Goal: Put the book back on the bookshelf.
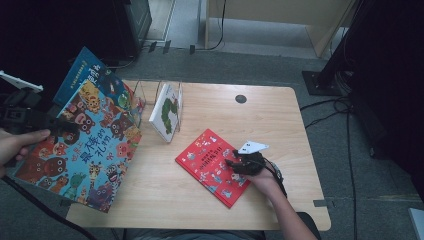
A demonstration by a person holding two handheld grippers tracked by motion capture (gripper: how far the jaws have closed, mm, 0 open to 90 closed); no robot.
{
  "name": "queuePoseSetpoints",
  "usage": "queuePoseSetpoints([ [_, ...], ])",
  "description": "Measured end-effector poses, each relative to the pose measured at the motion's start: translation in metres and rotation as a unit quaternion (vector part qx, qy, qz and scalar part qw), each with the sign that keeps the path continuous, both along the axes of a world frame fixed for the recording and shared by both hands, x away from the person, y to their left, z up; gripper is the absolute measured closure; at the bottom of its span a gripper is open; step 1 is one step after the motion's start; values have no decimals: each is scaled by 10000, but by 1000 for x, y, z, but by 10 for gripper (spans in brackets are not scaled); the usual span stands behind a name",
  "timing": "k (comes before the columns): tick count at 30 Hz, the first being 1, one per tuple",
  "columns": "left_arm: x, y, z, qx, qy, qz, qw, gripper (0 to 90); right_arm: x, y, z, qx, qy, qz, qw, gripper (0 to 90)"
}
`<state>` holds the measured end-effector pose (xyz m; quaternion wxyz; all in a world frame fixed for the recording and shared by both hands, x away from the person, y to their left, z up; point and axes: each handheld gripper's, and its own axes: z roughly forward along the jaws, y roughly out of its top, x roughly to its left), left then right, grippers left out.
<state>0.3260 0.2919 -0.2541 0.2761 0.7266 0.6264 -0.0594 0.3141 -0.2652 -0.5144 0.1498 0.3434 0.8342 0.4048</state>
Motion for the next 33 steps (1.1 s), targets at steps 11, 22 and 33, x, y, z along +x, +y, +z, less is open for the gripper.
queuePoseSetpoints([
  [11, 32, 12, 12, 234, -55, 375, 9990, 799, 0, 0, 0, 18, -20, 24, 10000, 485],
  [22, 68, 2, 11, 215, -203, 643, 9975, 799, 1, 1, -1, 40, -45, 37, 10000, 485],
  [33, 105, -9, 5, 225, -287, 884, 9954, 801, 0, 2, -1, 30, -60, 31, 10000, 486],
])
